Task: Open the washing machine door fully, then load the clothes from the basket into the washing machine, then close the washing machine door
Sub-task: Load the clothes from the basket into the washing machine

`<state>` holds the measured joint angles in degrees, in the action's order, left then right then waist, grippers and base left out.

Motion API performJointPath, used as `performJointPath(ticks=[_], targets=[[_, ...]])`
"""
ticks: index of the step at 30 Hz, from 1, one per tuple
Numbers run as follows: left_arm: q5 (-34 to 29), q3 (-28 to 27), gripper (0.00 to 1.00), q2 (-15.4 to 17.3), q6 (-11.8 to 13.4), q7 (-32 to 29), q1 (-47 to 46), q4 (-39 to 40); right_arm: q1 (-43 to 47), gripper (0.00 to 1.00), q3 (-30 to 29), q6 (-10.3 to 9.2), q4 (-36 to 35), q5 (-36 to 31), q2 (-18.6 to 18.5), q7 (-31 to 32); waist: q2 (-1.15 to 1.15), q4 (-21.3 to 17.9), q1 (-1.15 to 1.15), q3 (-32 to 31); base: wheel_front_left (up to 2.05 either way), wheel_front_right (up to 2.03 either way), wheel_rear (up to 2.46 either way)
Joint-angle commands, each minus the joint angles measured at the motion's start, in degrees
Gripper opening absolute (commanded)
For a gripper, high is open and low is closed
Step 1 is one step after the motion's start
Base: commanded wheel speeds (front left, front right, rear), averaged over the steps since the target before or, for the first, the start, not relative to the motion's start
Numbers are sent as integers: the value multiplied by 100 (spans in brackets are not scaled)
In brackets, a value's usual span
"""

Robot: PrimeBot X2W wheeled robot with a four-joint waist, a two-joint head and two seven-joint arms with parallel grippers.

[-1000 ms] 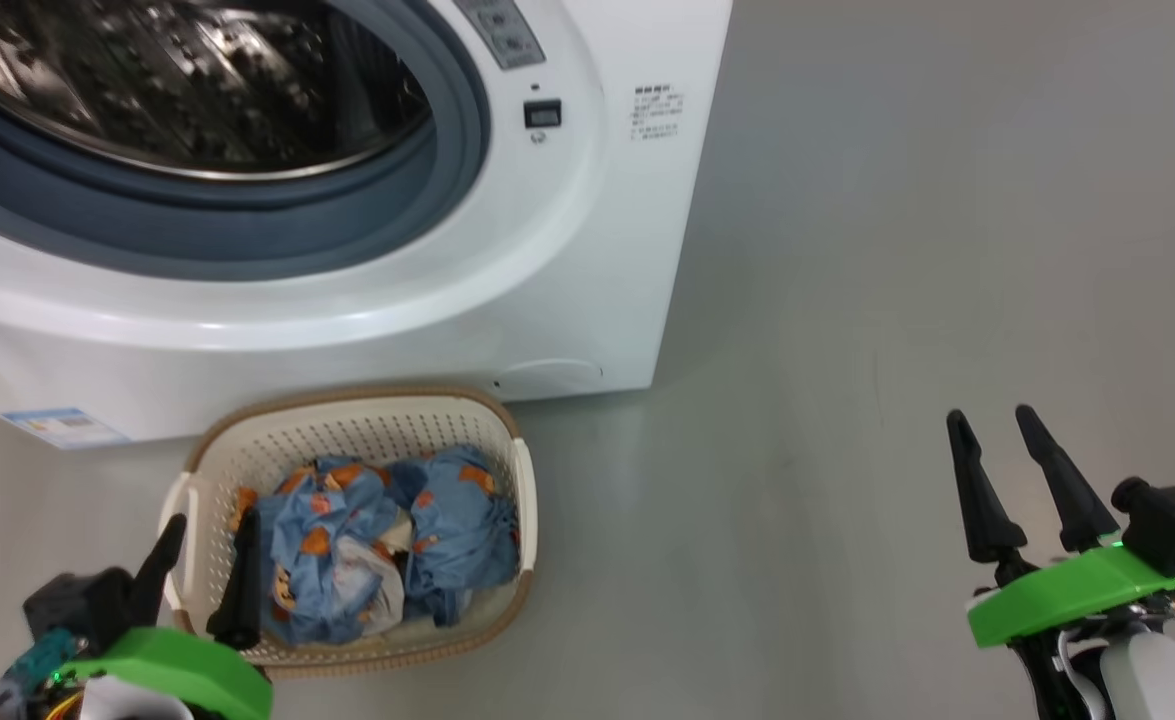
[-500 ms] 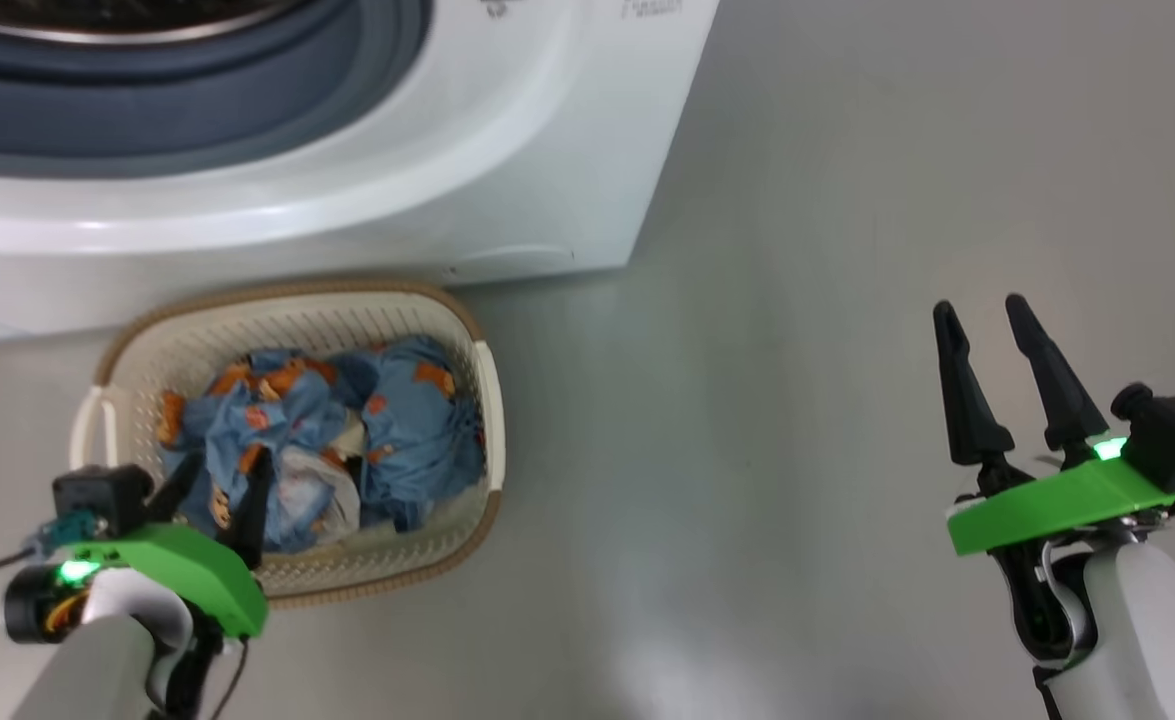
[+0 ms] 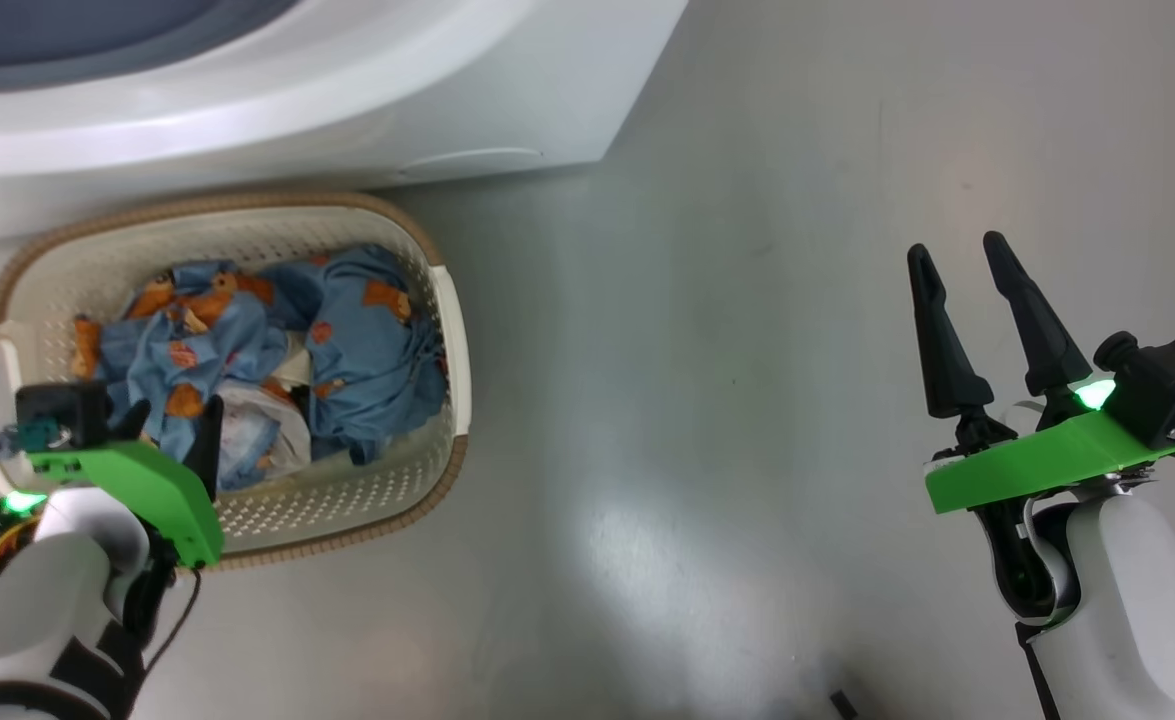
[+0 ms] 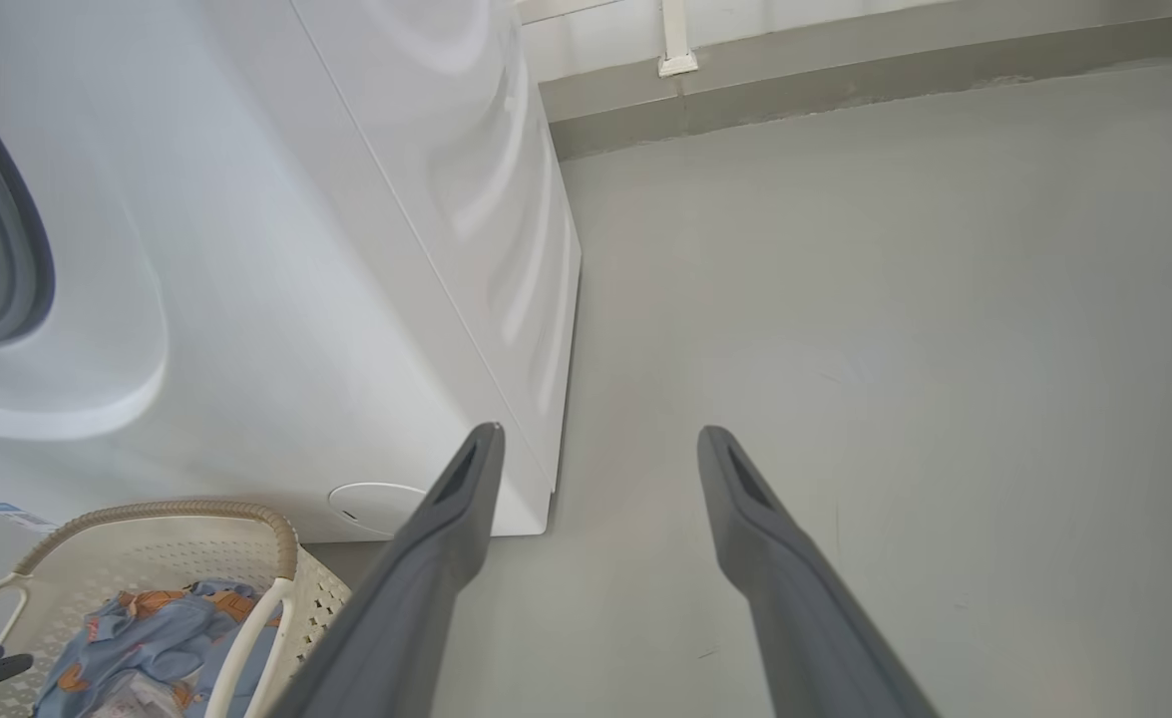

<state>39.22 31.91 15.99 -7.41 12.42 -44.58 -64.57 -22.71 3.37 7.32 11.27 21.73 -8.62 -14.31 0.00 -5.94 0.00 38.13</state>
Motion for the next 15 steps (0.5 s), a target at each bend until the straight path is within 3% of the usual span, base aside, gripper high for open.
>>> performJointPath(ticks=[1, 15], targets=[[72, -82, 100, 286, -8, 0, -57, -21, 24, 100, 136, 17, -155, -36, 6, -69, 0, -57, 0, 165, 0, 0, 0], [405, 377, 100, 492, -8, -301, -839, -583, -101, 100, 226, 17, -316, -88, 25, -69, 0, -145, 0, 741, 0, 0, 0]])
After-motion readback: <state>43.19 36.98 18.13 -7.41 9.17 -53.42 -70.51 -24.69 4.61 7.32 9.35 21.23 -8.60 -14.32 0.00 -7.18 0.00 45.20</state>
